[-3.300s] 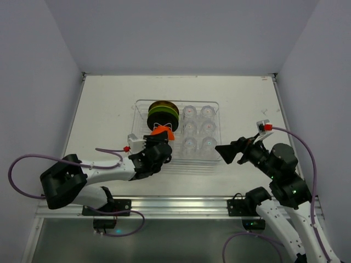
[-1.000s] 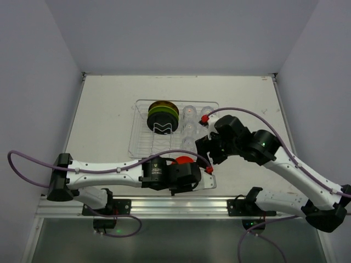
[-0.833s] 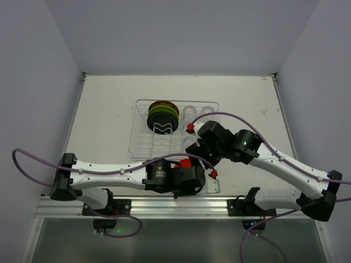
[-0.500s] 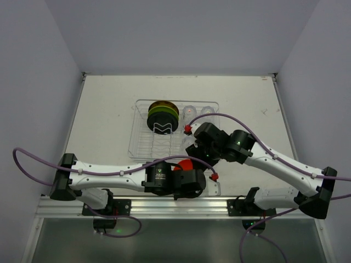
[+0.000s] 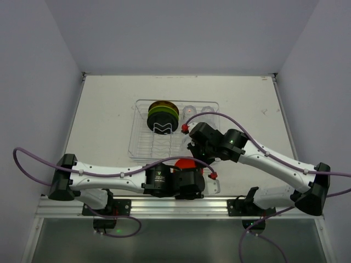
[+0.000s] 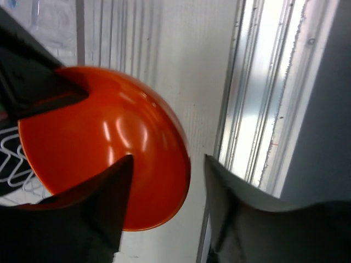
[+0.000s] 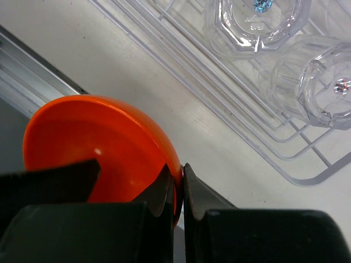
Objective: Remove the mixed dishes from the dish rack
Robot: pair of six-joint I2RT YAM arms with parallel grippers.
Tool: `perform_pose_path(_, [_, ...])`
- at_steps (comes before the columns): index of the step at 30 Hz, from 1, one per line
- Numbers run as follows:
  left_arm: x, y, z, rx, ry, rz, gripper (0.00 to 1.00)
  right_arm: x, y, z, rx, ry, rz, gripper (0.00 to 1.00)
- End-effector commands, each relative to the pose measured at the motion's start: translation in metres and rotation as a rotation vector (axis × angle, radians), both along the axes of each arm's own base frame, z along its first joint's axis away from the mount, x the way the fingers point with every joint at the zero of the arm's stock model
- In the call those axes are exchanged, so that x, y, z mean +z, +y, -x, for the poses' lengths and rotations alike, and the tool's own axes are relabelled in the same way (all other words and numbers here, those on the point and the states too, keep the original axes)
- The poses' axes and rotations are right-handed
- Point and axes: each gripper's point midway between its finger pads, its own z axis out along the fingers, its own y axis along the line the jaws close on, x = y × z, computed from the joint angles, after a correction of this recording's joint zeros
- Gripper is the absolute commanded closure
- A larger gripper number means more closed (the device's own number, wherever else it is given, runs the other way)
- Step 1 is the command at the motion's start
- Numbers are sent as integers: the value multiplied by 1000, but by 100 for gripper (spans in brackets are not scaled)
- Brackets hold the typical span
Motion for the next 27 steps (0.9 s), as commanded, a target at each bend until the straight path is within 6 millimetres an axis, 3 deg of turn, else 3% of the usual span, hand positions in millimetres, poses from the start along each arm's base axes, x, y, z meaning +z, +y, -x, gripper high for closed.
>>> perform_pose_path(1, [13,11,-35,98,-140,60,36,17,-5,-12,-18,-85,-30,100])
perform_pose_path(2, [15,7,-38,103,-131,96,31,21,-9,-20,-48,-95,-41,100])
perform_pose_path(3, [23,7,-41,109,-125,140,1,24,-11,-24,-64,-100,-54,100])
perform_pose_path(5, [41,0,-52,121,-142,245,0,32,-19,-42,-125,-115,-97,100])
perform_pose_path(7, [59,9,-73,172,-181,325,0,43,-27,-56,-178,-134,-155,100])
perform_pose_path(11, [107,28,-116,361,-276,460,0,71,-65,-110,-400,-221,-260,100])
perform_pose_path(13, [125,57,-143,539,-376,499,0,76,-81,-130,-506,-250,-298,100])
perform_pose_path(15, [137,86,-163,700,-447,506,0,88,-104,-166,-617,-307,-403,100])
perform_pose_path(16, [146,102,-177,815,-452,543,0,85,-109,-187,-675,-309,-470,100])
perform_pose_path(17, [147,119,-183,884,-465,526,0,83,-135,-204,-770,-300,-503,100])
perform_pose_path(19, [153,146,-195,1034,-458,558,0,78,-165,-234,-920,-308,-531,100])
perform_pose_path(20, [158,162,-194,1091,-467,534,0,57,-185,-252,-1005,-277,-497,100])
perform_pose_path(21, [162,173,-194,1146,-451,566,0,55,-208,-267,-1099,-309,-471,100])
perform_pose_path(22, [163,178,-192,1161,-440,574,0,47,-219,-277,-1138,-309,-450,100])
perform_pose_path(23, [159,184,-187,1162,-421,555,0,18,-235,-290,-1192,-257,-403,100])
perform_pose_path(25, [156,190,-176,1176,-366,581,0,7,-250,-308,-1227,-249,-376,100])
perform_pose_path(26, [145,196,-168,1169,-337,561,0,-18,-257,-316,-1242,-206,-332,100])
perform_pose_path(27, [139,198,-165,1159,-322,558,0,-19,-262,-326,-1233,-221,-314,100])
